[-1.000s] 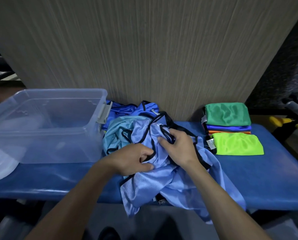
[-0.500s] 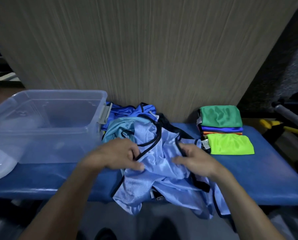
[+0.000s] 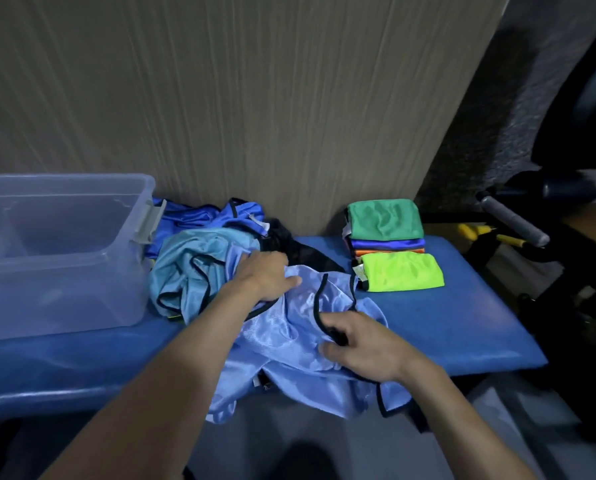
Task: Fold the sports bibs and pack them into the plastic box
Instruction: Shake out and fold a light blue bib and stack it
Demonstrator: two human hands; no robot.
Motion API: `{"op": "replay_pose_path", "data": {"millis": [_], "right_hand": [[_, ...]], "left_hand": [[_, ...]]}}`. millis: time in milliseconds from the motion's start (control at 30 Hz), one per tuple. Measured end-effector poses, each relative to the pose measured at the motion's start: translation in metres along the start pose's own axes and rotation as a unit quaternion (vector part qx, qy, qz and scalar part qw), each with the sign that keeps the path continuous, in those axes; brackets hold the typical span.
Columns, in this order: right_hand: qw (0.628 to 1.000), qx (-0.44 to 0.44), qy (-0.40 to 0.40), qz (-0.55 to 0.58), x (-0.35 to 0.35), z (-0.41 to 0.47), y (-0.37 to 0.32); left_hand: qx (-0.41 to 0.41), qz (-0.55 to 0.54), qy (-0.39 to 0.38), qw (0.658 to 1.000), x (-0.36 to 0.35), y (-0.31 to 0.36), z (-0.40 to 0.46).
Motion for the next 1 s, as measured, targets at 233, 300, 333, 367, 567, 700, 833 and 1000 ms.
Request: {"op": "replay_pose_path", "data": {"millis": [233,300,333,367,567,700,833,1000], "right_hand": [[0.997,-0.035,-0.020,0.065,0.017,0.002,0.018],[0.984,-0.047,-0.024,0.168,0.024,0.002,0.015],[0.975,-0.059,-0.007,0.216,0.027,0.001,0.014],[0.965,-0.072,0.021,0.252,0.030,0.001,0.012],[0.930,-0.040,0.181,0.318,0.065,-0.001,-0.021],[0.931,0.056,0.102,0.347,0.115,-0.011,-0.075],[0.941,0.129,0.161,0.266,0.156,-0.034,-0.127],[0.935,0.200,0.225,0.187,0.201,-0.070,-0.185]], "left_hand": [[-0.079,-0.070,0.193,0.976,0.032,0.005,-0.009],[-0.132,-0.154,0.233,0.951,0.052,0.009,-0.018],[-0.153,-0.179,0.233,0.944,0.060,0.013,-0.024],[-0.166,-0.191,0.229,0.940,0.065,0.016,-0.030],[-0.259,-0.291,0.173,0.905,0.106,0.046,-0.073],[-0.310,-0.327,0.179,0.875,0.151,0.080,-0.096],[-0.296,-0.386,0.222,0.845,0.190,0.092,-0.114],[-0.295,-0.444,0.190,0.825,0.213,0.108,-0.141]]}}
Point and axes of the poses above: each hand's wrist, its own z-axis towards the middle knuckle, its own x-axis out of the back of the hand, y = z × x, the point moved 3 cm from there along z, towards the middle knuckle, and after that the axes turned 13 degrees about -x, right-handed, at the moved point
